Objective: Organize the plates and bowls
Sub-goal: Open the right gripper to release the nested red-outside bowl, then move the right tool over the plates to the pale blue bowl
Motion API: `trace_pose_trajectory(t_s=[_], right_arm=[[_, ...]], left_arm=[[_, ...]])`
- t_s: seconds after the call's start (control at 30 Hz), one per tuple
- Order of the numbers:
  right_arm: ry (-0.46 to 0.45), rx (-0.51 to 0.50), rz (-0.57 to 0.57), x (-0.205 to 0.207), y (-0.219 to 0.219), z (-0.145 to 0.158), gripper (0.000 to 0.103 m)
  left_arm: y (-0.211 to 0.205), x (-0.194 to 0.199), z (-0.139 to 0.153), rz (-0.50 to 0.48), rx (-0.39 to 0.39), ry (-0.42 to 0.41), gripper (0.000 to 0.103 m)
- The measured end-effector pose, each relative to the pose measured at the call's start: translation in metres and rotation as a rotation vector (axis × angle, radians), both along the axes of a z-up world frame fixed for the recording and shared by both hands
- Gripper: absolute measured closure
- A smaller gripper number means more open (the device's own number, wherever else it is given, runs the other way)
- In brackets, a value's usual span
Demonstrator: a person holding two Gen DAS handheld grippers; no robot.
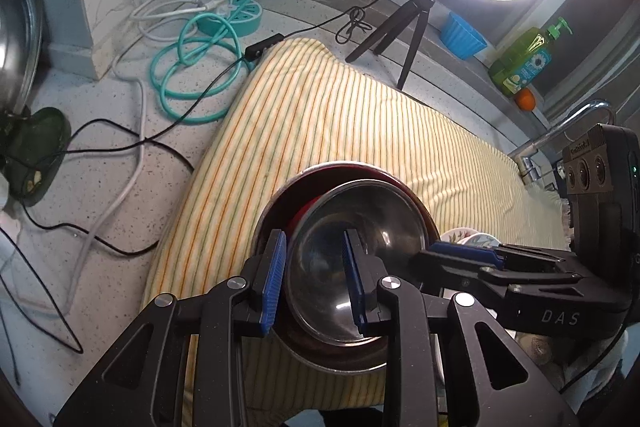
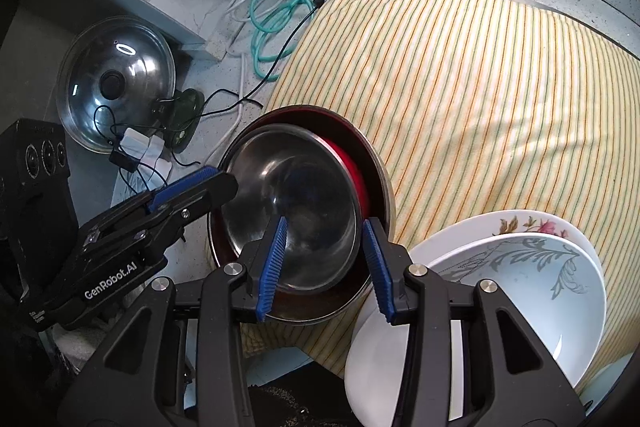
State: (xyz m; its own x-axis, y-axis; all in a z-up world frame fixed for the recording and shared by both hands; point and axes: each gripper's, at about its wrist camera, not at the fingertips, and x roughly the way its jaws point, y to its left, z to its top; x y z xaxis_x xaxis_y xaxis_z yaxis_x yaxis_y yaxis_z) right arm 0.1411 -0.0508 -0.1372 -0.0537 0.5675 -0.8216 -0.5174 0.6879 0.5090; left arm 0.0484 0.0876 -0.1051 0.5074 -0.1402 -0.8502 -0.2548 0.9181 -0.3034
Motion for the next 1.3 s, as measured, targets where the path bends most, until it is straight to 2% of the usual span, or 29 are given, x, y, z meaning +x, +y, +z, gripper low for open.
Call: trace_pose_trajectory(t_s=[0.37, 0.47, 0.5, 0.57, 0.63, 0.8, 0.87, 1.0, 1.13, 1.3], right_arm=[[-0.052, 0.087, -0.033, -0.008, -0.022, 0.027, 0.061], [-0.087, 0.1, -0.039, -0.012, -0.032, 0.038, 0.06], [-0.103, 0.102, -0.042, -0.013, -0.036, 0.043, 0.058], [-0.134, 0.114, -0.054, -0.016, -0.046, 0.053, 0.046], [-0.161, 0.124, -0.072, -0.019, -0.057, 0.061, 0.041], [-0.213, 0.125, -0.113, -0.022, -0.088, 0.077, 0.036], [-0.229, 0.125, -0.136, -0.022, -0.099, 0.081, 0.029], [-0.249, 0.123, -0.18, -0.019, -0.125, 0.087, 0.023], [-0.272, 0.114, -0.221, -0.017, -0.148, 0.09, 0.015], [-0.292, 0.092, -0.257, -0.019, -0.172, 0.091, 0.014]], left_arm=[[0.003, -0.007, 0.036, 0.005, 0.045, -0.091, 0.077], [-0.003, -0.012, 0.046, -0.004, 0.07, -0.109, 0.074], [-0.007, -0.013, 0.05, -0.013, 0.082, -0.113, 0.074], [-0.014, -0.017, 0.055, -0.028, 0.095, -0.124, 0.074], [-0.022, -0.02, 0.06, -0.043, 0.109, -0.135, 0.073], [-0.042, -0.026, 0.073, -0.072, 0.131, -0.174, 0.056], [-0.05, -0.027, 0.079, -0.079, 0.145, -0.19, 0.051], [-0.067, -0.029, 0.086, -0.102, 0.167, -0.216, 0.037], [-0.08, -0.026, 0.085, -0.125, 0.173, -0.215, 0.035], [-0.097, -0.023, 0.081, -0.151, 0.164, -0.207, 0.034]])
